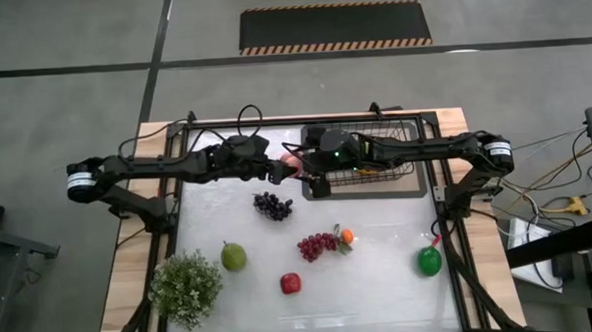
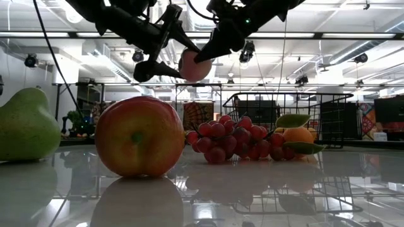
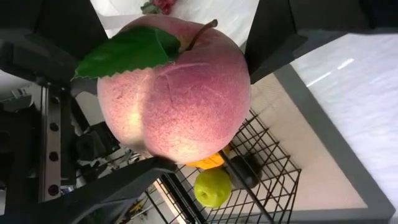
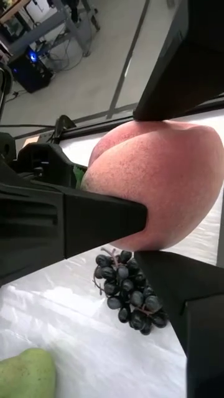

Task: Build produce basket
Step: Put the peach into the black basket

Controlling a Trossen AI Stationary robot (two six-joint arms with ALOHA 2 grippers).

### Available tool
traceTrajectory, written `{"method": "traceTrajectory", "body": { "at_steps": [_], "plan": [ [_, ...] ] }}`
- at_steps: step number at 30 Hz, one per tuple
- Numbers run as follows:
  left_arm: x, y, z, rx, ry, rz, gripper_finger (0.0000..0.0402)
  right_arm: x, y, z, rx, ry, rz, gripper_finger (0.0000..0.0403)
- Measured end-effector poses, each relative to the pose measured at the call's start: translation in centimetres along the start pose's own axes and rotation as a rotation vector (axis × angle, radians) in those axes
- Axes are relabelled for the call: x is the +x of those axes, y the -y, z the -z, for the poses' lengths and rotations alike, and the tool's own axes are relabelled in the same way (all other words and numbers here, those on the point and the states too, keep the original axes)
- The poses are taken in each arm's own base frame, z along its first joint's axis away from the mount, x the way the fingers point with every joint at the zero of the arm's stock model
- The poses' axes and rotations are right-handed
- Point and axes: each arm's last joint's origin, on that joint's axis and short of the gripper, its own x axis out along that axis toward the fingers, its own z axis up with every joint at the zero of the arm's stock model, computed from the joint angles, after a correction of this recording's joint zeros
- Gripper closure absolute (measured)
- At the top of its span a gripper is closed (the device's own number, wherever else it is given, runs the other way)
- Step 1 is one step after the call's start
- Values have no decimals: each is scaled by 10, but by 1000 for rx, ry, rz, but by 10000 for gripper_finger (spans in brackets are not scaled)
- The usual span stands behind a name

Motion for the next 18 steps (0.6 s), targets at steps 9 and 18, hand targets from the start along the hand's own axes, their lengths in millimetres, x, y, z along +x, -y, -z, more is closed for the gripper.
{"method": "traceTrajectory", "body": {
  "at_steps": [9, 18],
  "plan": [
    [0, 0, 0, 19, -3, 1, 90, 0, 0, 0, 13, -3, -1, 114],
    [-1, 0, 1, 72, -16, 8, 43, 0, 0, 0, 36, -3, -7, 110]
  ]
}}
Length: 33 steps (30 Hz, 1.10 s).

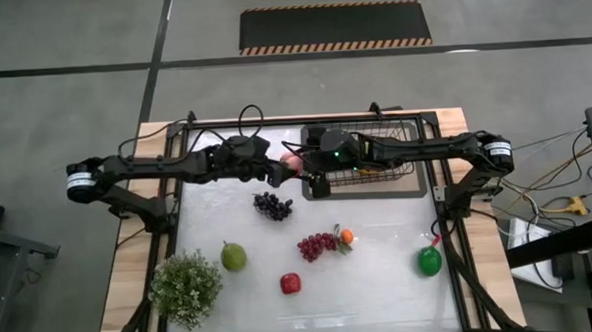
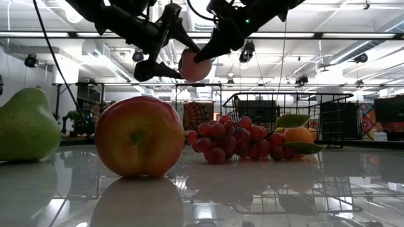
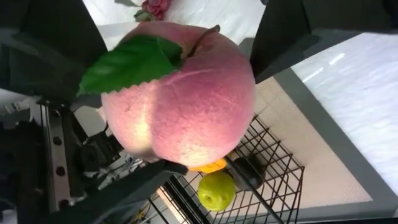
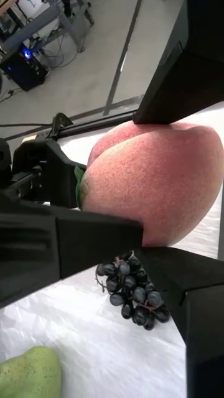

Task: Build produce basket
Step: Put the peach into the black basket

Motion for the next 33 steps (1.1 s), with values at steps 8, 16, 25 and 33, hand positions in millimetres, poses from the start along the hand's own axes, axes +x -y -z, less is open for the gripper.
{"method": "traceTrajectory", "body": {
  "at_steps": [8, 16, 25, 33],
  "plan": [
    [-11, 5, -6, 111, 30, 30, 33, -7, 3, 1, 37, -28, 5, 111],
    [-19, 11, -12, 177, 92, 53, 33, -19, 9, -2, 111, -10, 26, 112],
    [-20, 15, -16, 211, 150, 85, 33, -30, 13, -5, 163, 18, 39, 115],
    [-22, 16, -18, 249, 168, 93, 33, -34, 17, -5, 204, 30, 48, 115]
  ]
}}
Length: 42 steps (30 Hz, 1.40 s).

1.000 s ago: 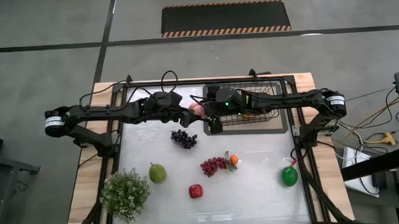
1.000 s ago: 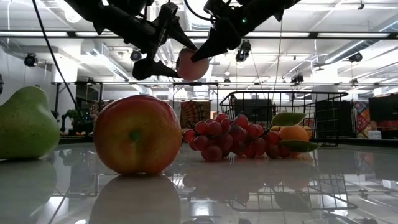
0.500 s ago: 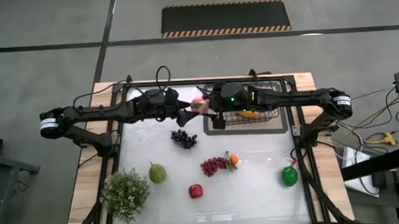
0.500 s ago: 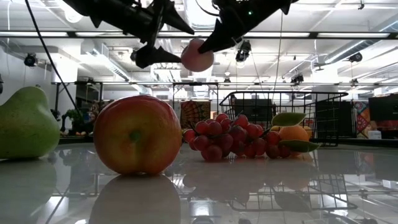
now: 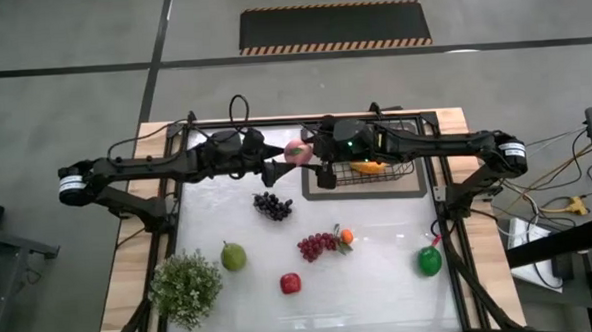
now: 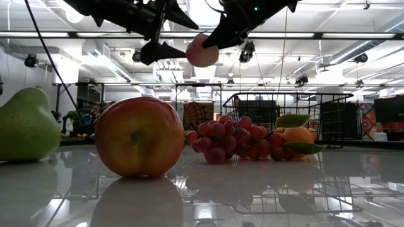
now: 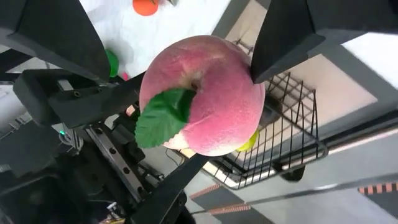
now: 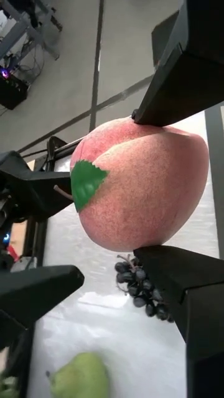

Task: Build produce basket
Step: Put the peach into the black basket

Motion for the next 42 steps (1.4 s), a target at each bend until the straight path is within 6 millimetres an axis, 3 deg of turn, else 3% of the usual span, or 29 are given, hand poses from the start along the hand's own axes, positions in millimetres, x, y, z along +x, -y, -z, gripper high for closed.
{"method": "traceTrajectory", "body": {
  "at_steps": [9, 21, 26, 35, 42],
  "plan": [
    [-4, 3, -5, 164, 45, 12, 33, -6, 18, 2, 257, 11, 53, 115],
    [-15, 4, -13, 284, 123, -79, 33, -23, 27, 10, 353, 28, 80, 115],
    [-19, 5, -14, 284, 130, -76, 33, -38, 27, 36, 419, 44, 125, 115],
    [-17, 3, -11, 282, 130, -76, 33, -52, 27, 102, 582, -14, 372, 115],
    [-13, 2, -9, 283, 123, -78, 33, -59, 24, 130, 646, 30, 474, 115]
  ]
}}
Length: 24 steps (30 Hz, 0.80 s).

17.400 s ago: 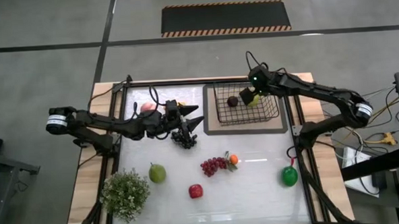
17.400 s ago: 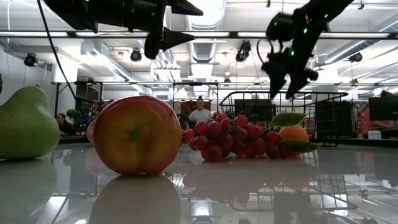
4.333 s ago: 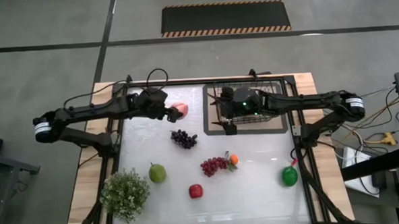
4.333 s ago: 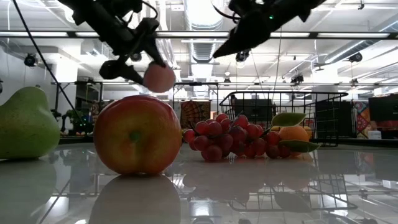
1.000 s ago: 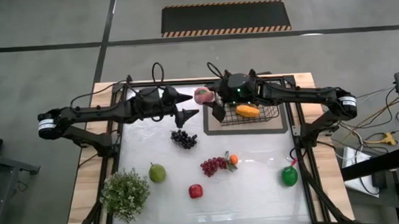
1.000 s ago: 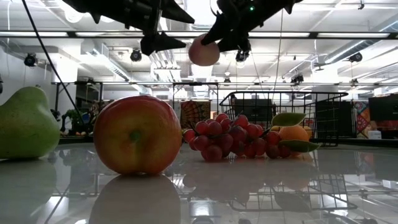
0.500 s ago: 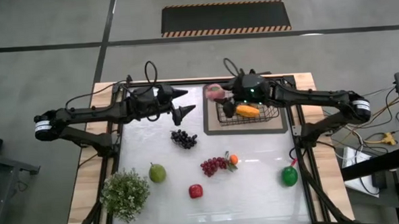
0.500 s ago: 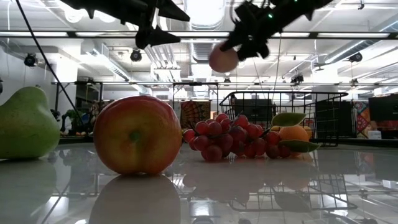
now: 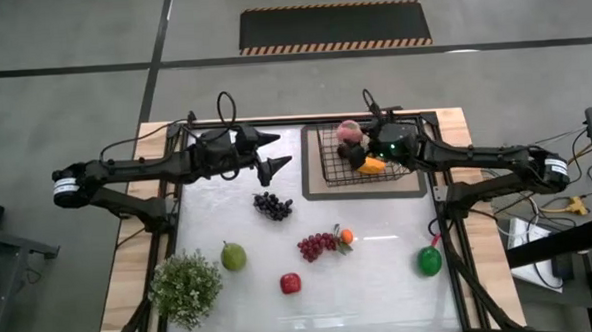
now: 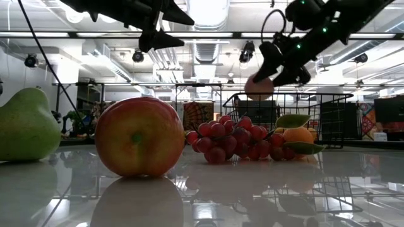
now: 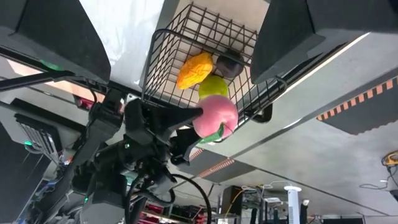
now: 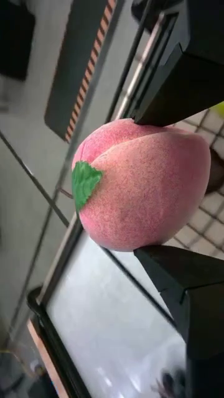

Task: Build produce basket
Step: Put the peach into the black basket

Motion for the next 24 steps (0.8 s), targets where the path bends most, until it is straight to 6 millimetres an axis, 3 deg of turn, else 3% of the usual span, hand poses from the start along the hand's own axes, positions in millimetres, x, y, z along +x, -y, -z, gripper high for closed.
{"method": "traceTrajectory", "body": {
  "at_steps": [7, 13, 24],
  "plan": [
    [9, -1, 7, 2, -23, -5, 33, 1, 5, 13, 61, 87, 23, 115],
    [13, -1, 8, 4, -13, -3, 33, 8, 12, 34, 86, 48, 140, 115],
    [13, 0, 8, 5, -5, -1, 33, 27, 14, 53, 100, -2, 270, 115]
  ]
}}
